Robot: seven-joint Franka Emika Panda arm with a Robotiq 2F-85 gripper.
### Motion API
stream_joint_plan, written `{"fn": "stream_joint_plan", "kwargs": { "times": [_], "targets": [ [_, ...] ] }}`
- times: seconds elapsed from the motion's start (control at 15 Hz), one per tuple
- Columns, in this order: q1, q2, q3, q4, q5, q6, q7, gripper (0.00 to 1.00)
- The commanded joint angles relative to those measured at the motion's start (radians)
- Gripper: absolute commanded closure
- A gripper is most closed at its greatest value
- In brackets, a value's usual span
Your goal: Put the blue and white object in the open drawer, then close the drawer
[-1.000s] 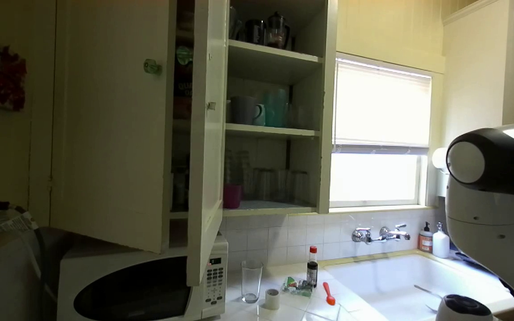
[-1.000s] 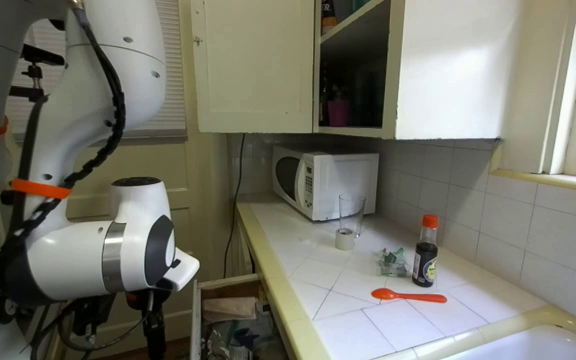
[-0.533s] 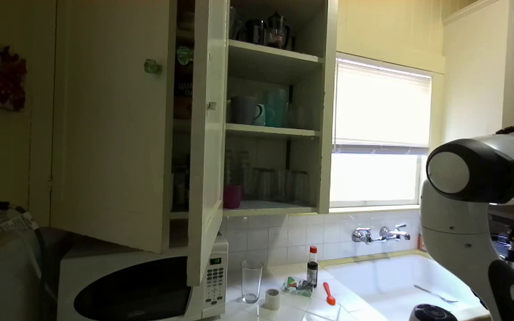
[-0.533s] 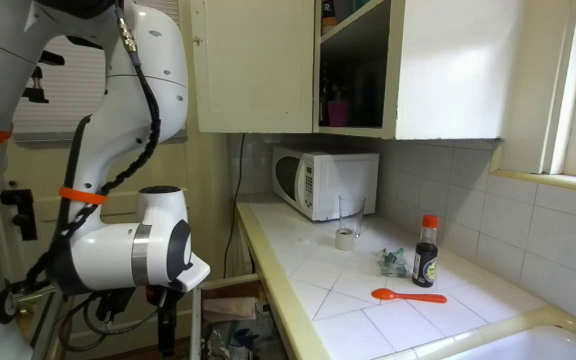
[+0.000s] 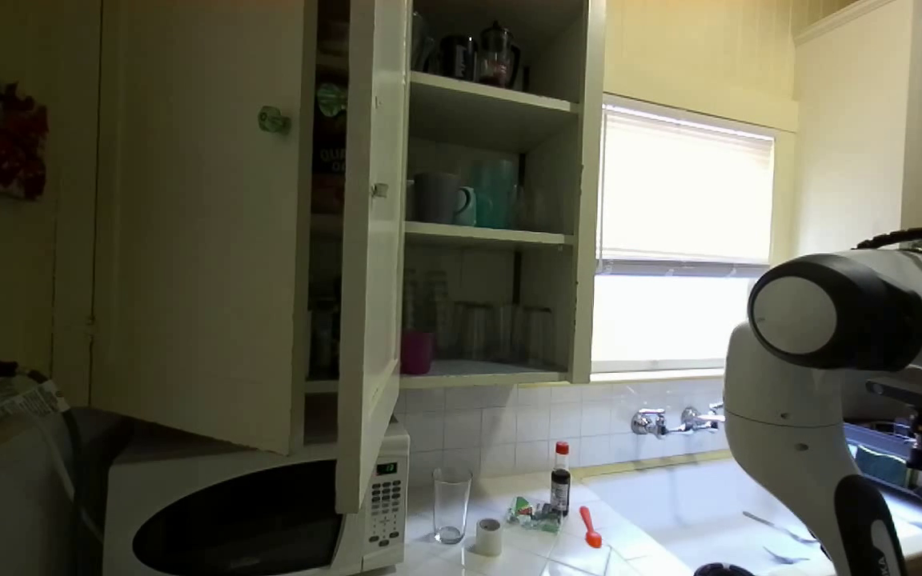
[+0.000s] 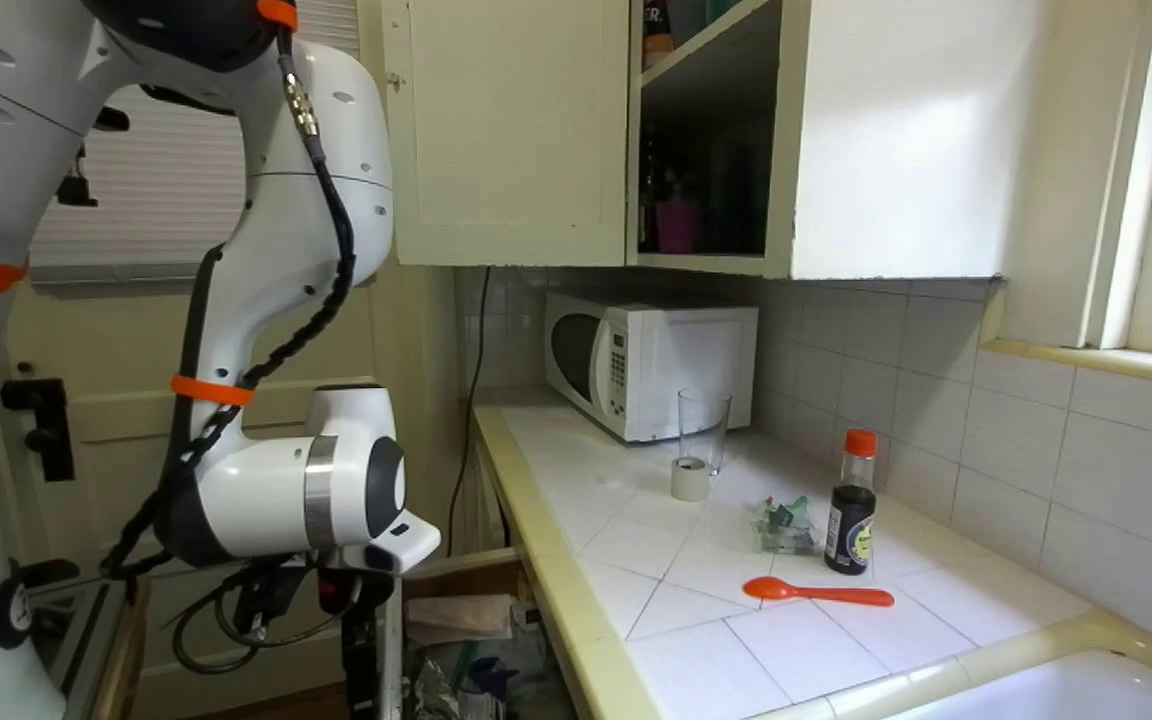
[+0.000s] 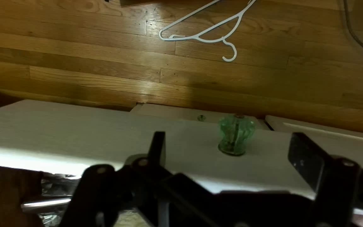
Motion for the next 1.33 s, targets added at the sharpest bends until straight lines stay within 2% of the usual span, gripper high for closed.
{"fn": "stream_joint_plan", "kwargs": {
  "times": [0.0,0.27,0.4,0.53,0.87,1.07,1.27],
  "targets": [
    [0.012,0.031,0.016,0.023,0.014,-0.008,0.026,0.00],
    [0.003,0.007,-0.003,0.065,-0.035,0.021,0.113,0.00],
    [0.015,-0.009,-0.024,0.123,-0.101,0.015,0.199,0.00],
    [0.016,0.016,-0.016,0.203,-0.183,-0.024,0.282,0.00],
    [-0.066,0.158,0.070,0.422,-0.379,-0.075,0.472,0.00],
    [-0.091,0.193,0.108,0.445,-0.441,-0.135,0.554,0.00],
    [-0.114,0.141,0.179,0.409,-0.631,-0.257,0.732,0.00]
  ]
}}
